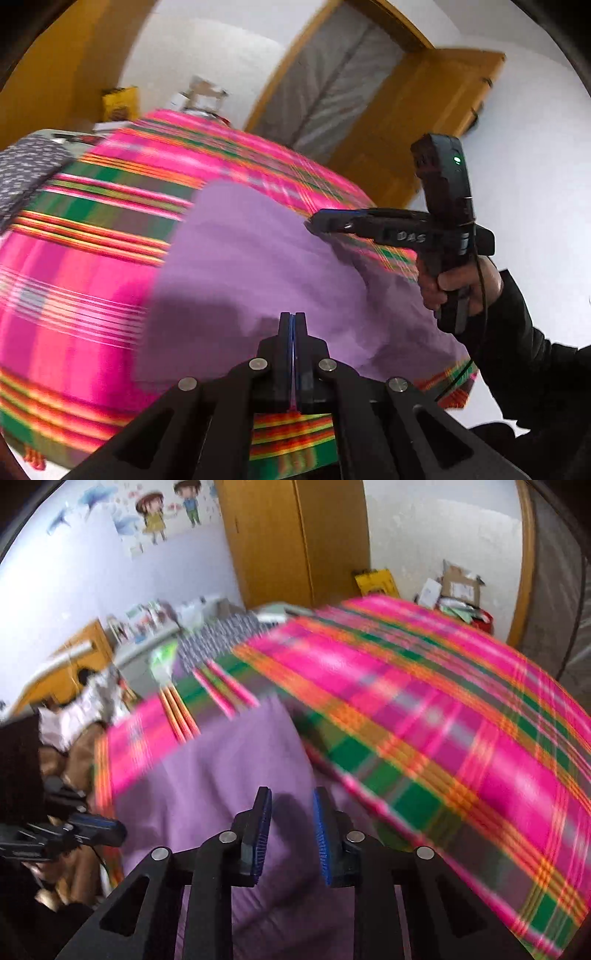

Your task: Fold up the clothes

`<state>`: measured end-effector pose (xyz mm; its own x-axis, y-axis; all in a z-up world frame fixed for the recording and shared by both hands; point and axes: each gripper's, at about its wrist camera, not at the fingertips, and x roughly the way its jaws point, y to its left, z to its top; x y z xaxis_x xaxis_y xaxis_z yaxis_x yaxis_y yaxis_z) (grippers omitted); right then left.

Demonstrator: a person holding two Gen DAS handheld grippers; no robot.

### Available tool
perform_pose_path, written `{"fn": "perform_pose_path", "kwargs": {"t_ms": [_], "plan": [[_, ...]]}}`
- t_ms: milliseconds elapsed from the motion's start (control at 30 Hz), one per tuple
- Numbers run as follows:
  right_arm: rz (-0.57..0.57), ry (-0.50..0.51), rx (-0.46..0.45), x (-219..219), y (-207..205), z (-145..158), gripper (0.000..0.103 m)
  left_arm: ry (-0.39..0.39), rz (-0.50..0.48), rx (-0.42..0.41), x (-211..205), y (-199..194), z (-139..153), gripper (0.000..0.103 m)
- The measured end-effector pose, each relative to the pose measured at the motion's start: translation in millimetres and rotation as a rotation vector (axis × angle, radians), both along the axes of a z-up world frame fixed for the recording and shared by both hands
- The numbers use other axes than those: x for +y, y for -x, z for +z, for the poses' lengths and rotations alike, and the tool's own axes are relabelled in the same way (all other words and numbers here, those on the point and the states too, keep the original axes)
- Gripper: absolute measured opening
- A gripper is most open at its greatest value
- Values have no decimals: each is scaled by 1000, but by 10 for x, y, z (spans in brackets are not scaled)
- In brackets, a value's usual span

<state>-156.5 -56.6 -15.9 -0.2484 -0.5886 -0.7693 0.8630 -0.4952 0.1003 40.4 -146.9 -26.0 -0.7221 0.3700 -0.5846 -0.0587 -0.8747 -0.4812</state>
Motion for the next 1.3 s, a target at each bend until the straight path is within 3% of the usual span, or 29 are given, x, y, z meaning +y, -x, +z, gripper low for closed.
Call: {"fn": "perform_pose_path", "kwargs": {"t_ms": [67,267,400,500,600,800,967,1200,1233,1267,1300], "plan": [[-41,-41,-13,73,20,-161,22,10,-20,-41,67,8,-114,0],[-138,76,-21,390,-67,-8,23,7,12,-42,0,-155,-95,0],[-153,140,-29,550,-256,63,28,36,156,0,-344,-252,44,1],[-120,146,-40,521,-387,39,30,49,289,-42,-640,-258,19,9],[-92,131,-13,378,-398,104,31,12,318,-77,-801,-256,-79,21],[-8,140,-29,-114,-172,290,33,-14,273,-87,-706,-239,-152,29],[75,73,-64,-749,139,282,33,-47,253,-90,-680,-215,-148,30],[87,-62,-231,-1352,638,-156,33,-68,218,-107,-714,-134,-173,31],[90,-69,-250,-1369,656,-199,33,-49,210,-113,-696,-132,-168,29],[93,-74,-269,-1383,671,-238,33,-42,204,-122,-690,-125,-174,18],[97,-79,-287,-1397,686,-277,34,-41,203,-127,-698,-120,-185,15]]}}
